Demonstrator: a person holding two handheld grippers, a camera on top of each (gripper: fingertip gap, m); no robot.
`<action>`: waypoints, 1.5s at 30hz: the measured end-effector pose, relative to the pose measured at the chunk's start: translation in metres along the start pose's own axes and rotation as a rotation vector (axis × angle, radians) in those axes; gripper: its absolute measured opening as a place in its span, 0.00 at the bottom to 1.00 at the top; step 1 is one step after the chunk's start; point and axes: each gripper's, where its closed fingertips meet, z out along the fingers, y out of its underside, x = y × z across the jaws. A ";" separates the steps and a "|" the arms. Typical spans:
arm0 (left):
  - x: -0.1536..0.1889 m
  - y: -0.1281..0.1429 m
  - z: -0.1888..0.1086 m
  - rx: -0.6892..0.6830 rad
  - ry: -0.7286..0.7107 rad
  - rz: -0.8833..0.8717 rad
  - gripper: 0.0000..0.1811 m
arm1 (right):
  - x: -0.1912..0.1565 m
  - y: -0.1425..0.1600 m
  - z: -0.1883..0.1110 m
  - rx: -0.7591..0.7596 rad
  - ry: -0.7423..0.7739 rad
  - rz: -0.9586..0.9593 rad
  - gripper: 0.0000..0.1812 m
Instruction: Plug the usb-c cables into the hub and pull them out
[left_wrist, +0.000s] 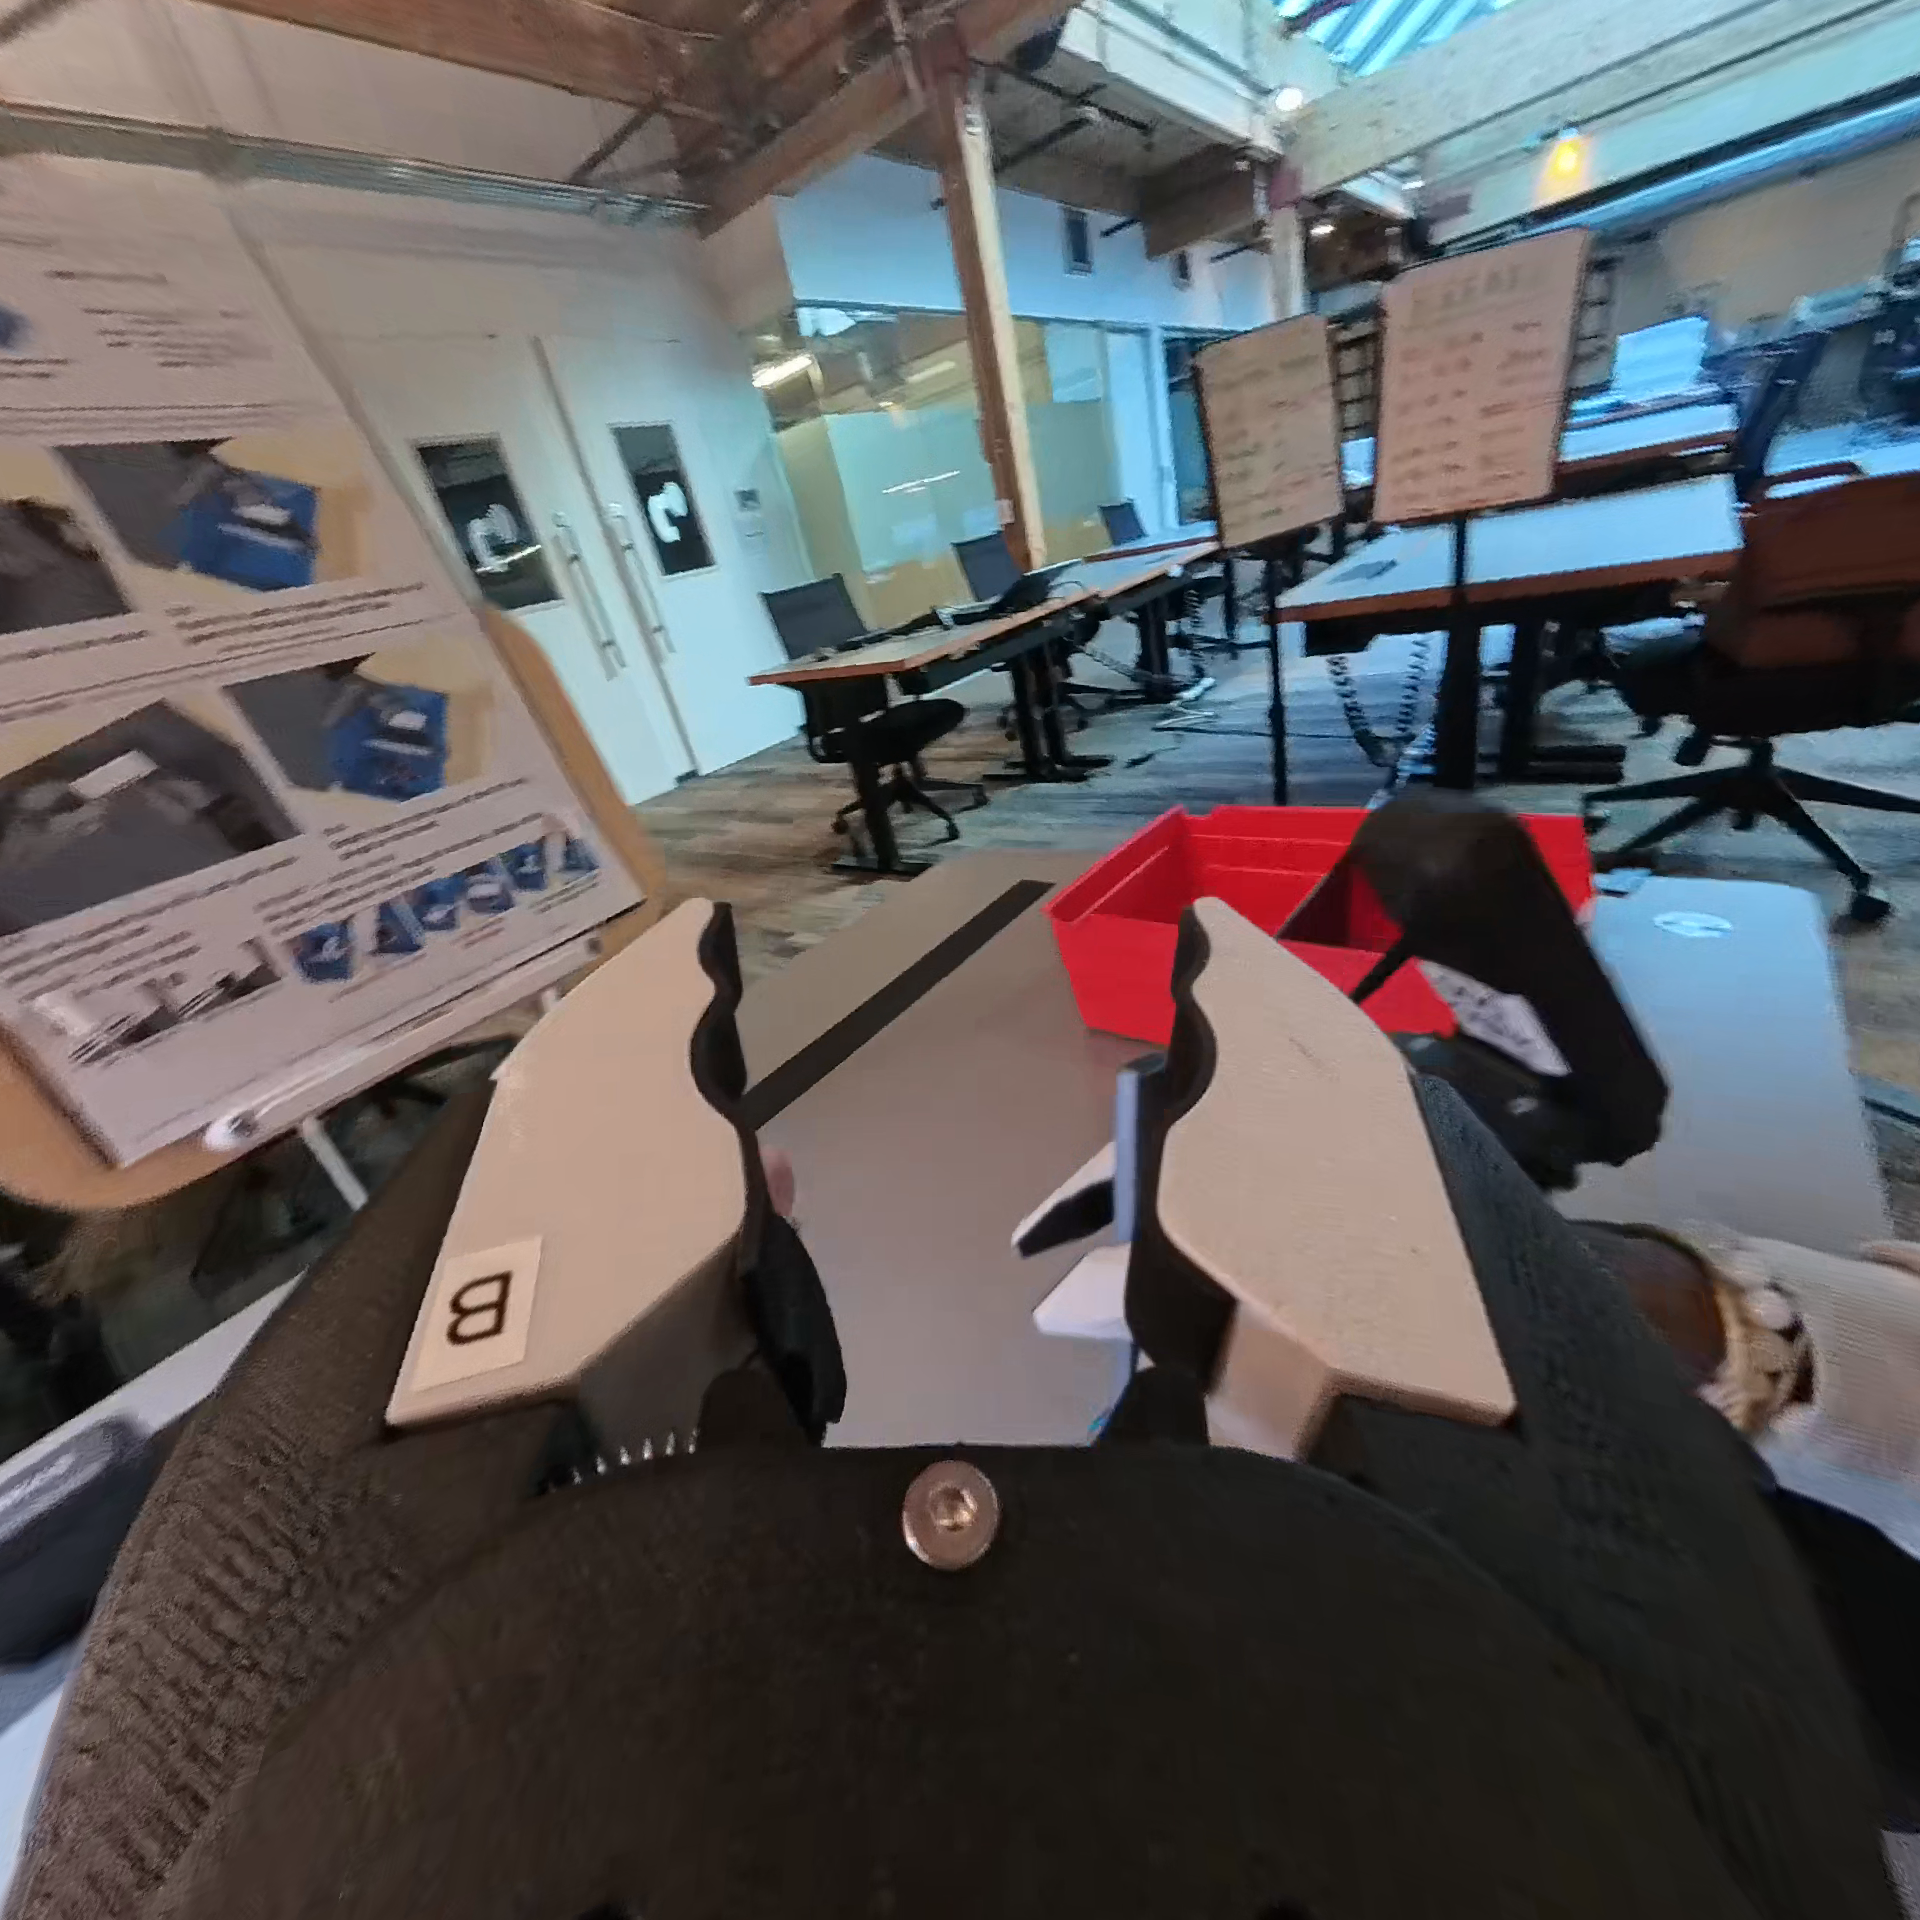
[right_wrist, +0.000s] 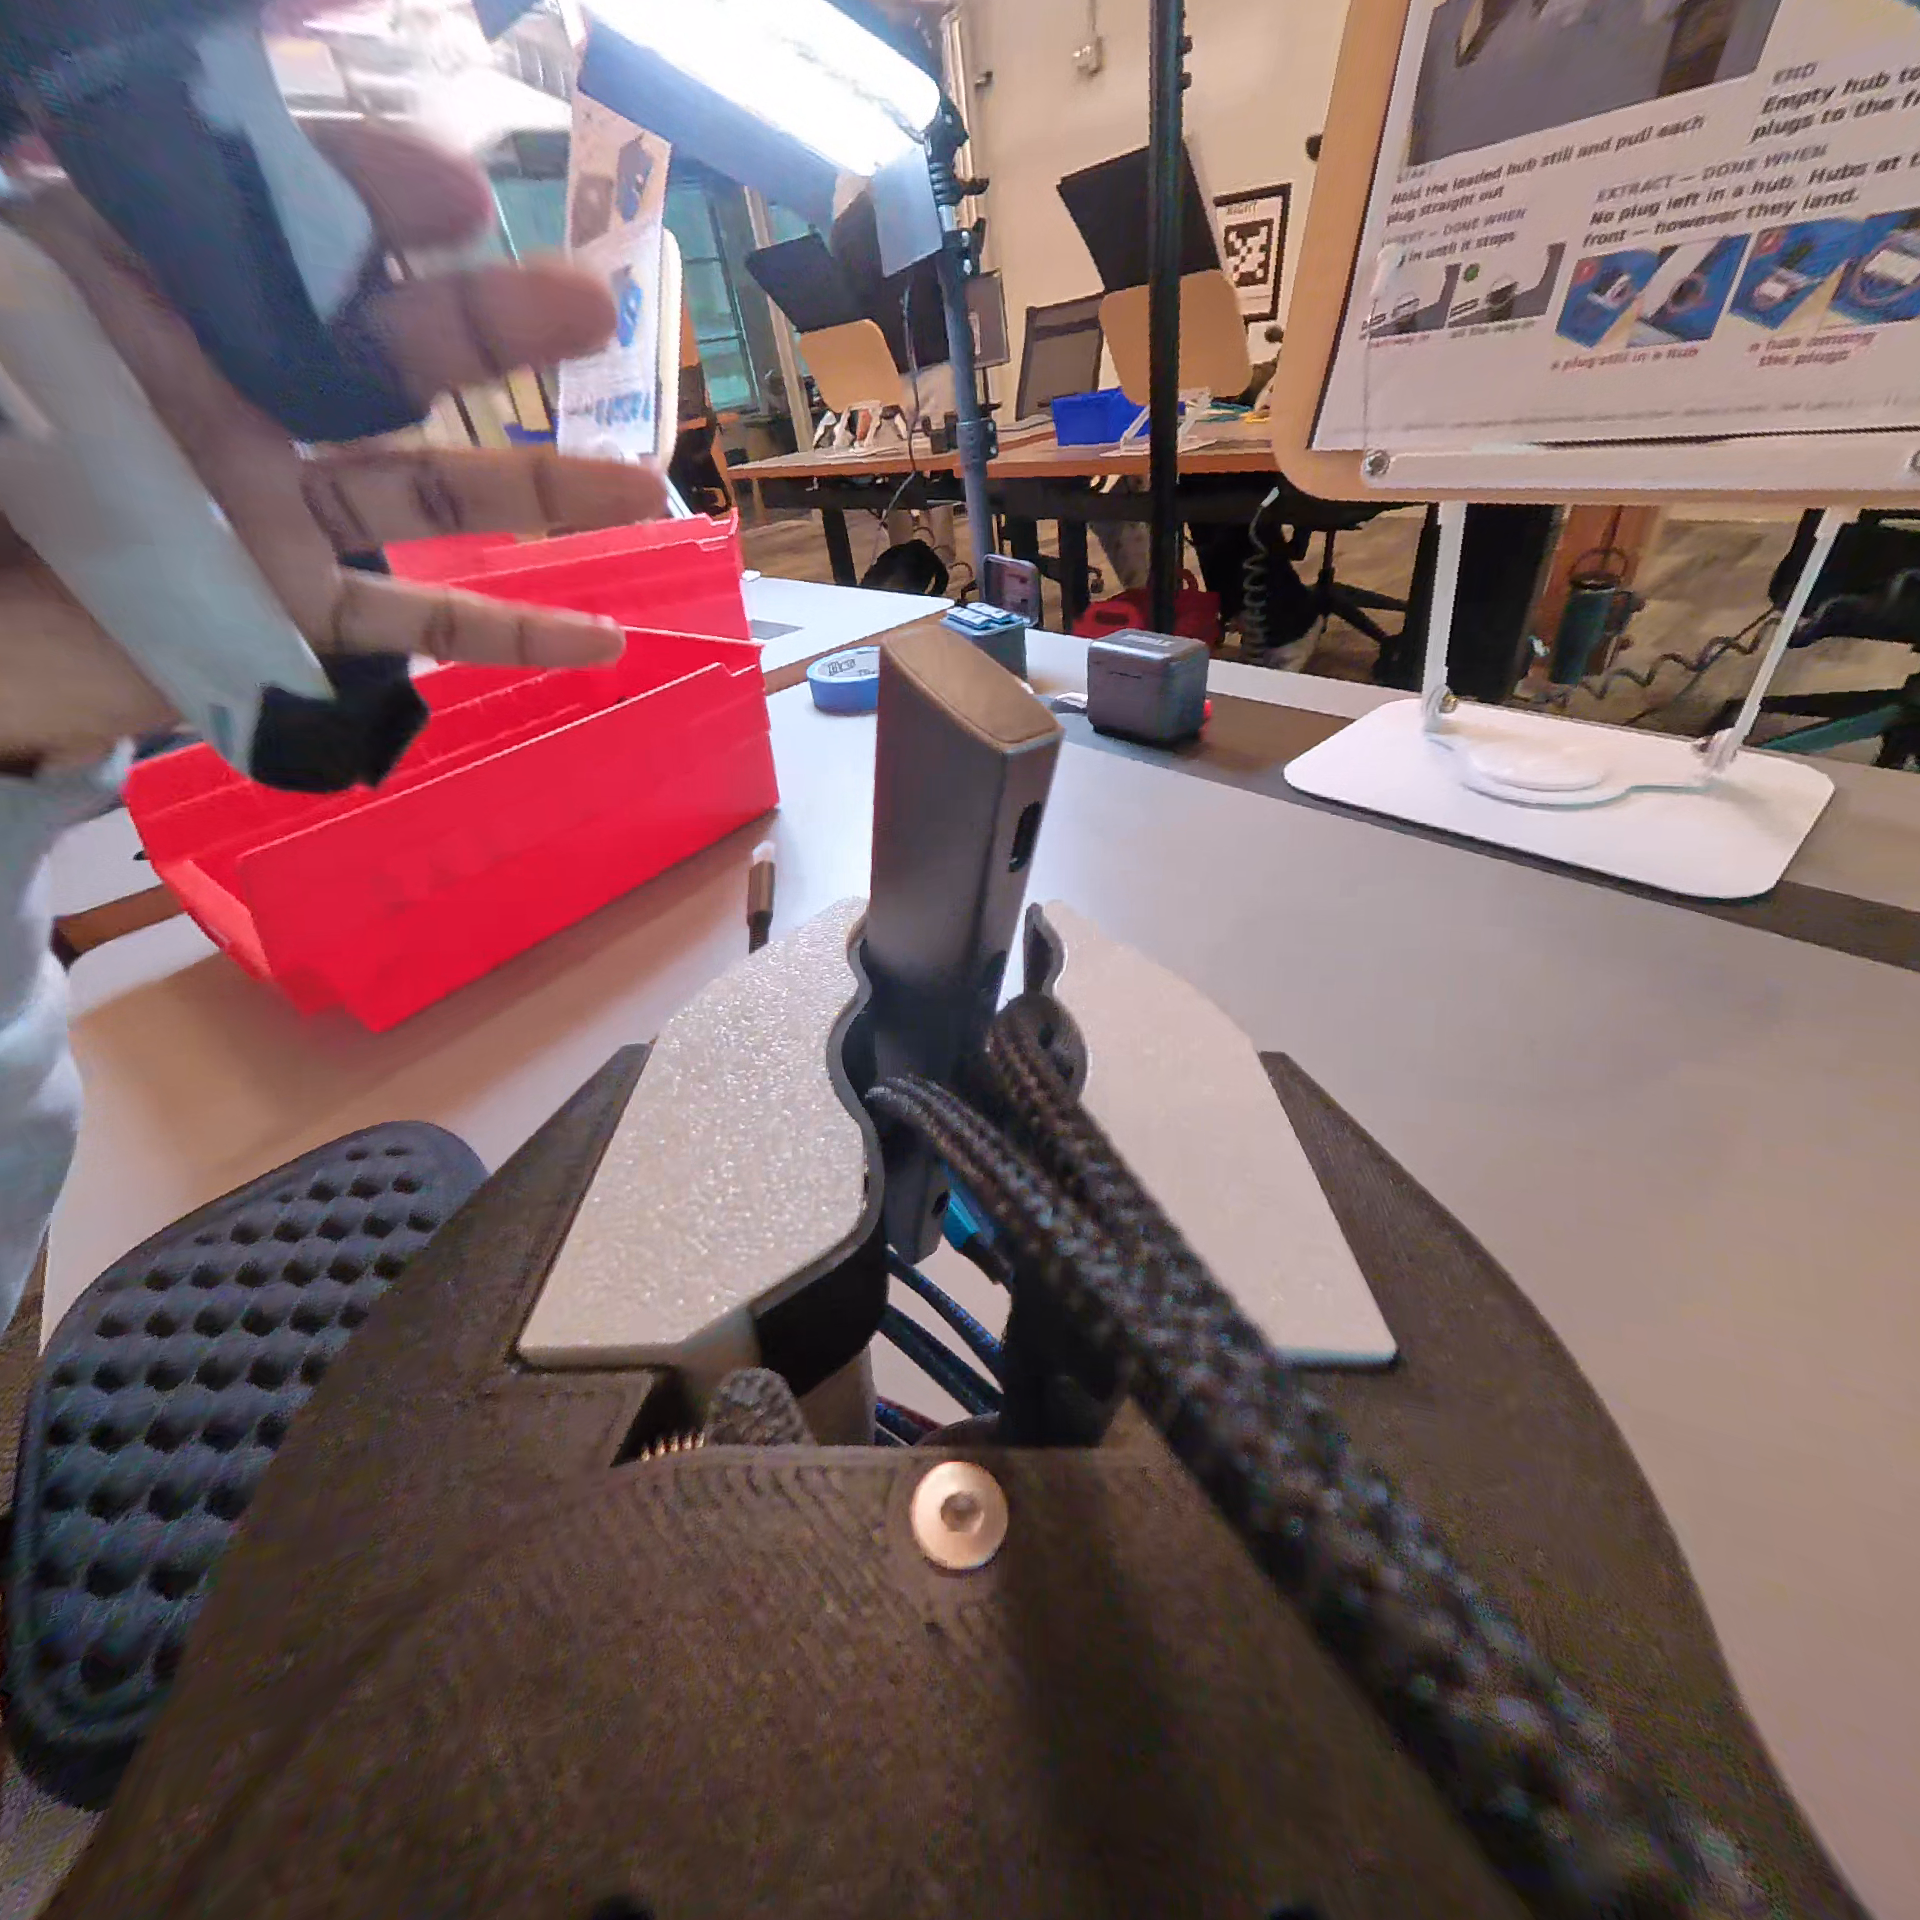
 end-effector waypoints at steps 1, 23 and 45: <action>-0.007 0.009 -0.005 -0.011 -0.041 0.000 0.44 | -0.001 -0.001 0.000 0.007 -0.005 0.000 0.14; 0.059 0.167 0.003 -0.322 0.246 0.005 0.08 | -0.015 -0.012 -0.007 0.124 -0.191 0.083 0.14; 0.059 0.148 -0.021 -0.156 0.365 -0.345 0.16 | -0.026 -0.029 -0.025 0.201 -0.371 0.128 0.06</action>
